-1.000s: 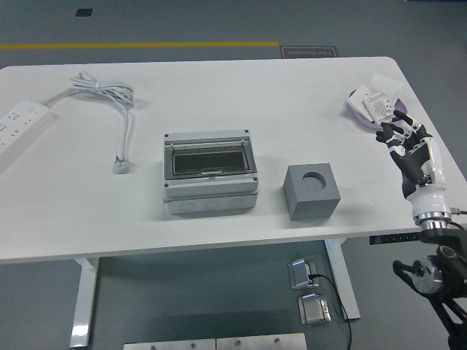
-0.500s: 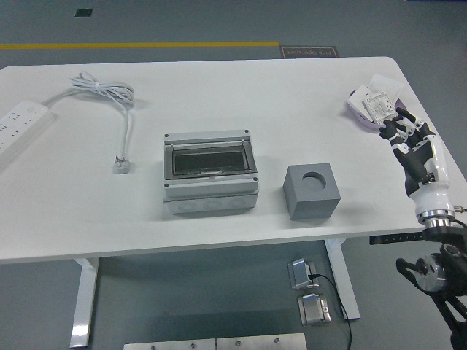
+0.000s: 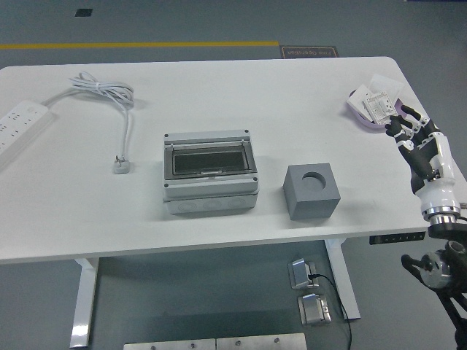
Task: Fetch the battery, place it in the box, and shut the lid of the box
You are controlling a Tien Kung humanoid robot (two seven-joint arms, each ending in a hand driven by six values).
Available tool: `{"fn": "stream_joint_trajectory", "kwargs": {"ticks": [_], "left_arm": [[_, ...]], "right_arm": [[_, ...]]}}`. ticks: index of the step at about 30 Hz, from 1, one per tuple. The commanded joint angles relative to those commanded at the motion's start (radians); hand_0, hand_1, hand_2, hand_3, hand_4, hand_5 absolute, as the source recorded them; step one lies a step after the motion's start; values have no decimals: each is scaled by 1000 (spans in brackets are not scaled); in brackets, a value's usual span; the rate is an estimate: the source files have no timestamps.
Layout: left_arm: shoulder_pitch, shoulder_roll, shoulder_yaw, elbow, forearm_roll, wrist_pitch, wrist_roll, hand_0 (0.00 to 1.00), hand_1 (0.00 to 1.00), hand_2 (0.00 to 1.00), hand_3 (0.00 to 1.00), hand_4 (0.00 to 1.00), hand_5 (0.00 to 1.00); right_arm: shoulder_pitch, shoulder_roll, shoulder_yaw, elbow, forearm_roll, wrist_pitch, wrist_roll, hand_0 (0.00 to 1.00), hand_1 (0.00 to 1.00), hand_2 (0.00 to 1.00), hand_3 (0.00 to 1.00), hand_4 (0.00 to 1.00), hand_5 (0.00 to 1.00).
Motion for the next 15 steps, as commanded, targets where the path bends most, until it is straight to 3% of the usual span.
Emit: {"fn": "stream_joint_trajectory", "kwargs": {"ticks": [8, 15], "left_arm": [[0, -1, -31, 0, 27, -3, 7, 728, 758, 692, 662, 549, 331], [-2, -1, -15, 0, 8, -7, 4, 728, 757, 690, 660, 550, 331]], "right_arm": [[-3, 0, 7, 0, -5, -2, -6, 734, 678, 701, 743, 837, 329], [-4, 0, 13, 1, -11, -5, -11, 739, 690, 719, 753, 843, 330]]}}
